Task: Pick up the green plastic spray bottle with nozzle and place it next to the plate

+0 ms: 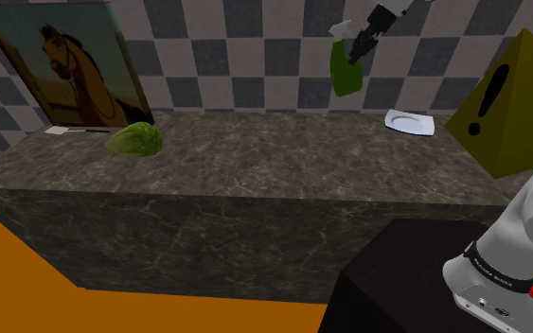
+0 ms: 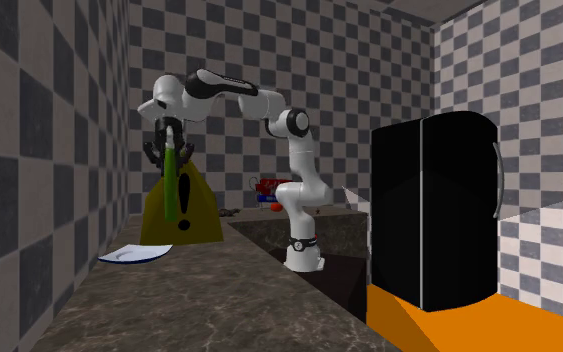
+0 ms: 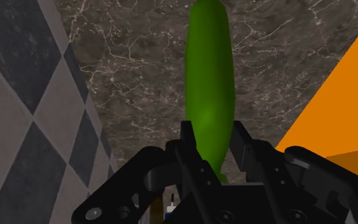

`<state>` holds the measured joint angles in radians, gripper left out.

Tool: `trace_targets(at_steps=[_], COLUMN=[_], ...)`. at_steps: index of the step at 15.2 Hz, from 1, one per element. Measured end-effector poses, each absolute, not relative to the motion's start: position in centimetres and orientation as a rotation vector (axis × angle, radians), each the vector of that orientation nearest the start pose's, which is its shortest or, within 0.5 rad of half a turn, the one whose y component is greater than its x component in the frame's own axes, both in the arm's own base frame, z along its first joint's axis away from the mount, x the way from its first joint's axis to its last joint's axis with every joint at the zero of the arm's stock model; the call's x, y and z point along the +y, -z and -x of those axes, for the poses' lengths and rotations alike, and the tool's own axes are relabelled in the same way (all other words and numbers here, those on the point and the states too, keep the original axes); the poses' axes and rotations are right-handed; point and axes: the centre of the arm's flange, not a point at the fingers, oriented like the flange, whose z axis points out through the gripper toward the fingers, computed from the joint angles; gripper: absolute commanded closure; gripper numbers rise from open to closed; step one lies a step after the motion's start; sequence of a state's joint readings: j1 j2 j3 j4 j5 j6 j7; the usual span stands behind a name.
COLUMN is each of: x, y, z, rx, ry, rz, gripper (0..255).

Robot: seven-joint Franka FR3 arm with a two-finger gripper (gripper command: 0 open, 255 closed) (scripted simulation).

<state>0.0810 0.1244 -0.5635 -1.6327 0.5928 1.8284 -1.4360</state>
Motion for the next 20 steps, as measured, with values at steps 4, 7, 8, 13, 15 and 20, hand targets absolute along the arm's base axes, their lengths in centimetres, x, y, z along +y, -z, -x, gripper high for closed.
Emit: trace_targets(at_steps=[4,7,8,13,15,20], x=[-27.7,-31.3,-32.3,-38.3,-40.8,-44.5], y=[-54.5,-52.8,-52.5,-49.9,-48.6,-46.0], z=[-55.9,-55.7,-55.5,-55.1,-55.1,-54.7], rx=[-1.149,-1.150,-1.150,-1.150,-1.151,-1.151], ry=[0.687,0.687,0.687,0.687,0.687,0.687], rz=[2.598,2.598,2.598,2.598,2.598,2.597], gripper=[255,255,255,255,255,255])
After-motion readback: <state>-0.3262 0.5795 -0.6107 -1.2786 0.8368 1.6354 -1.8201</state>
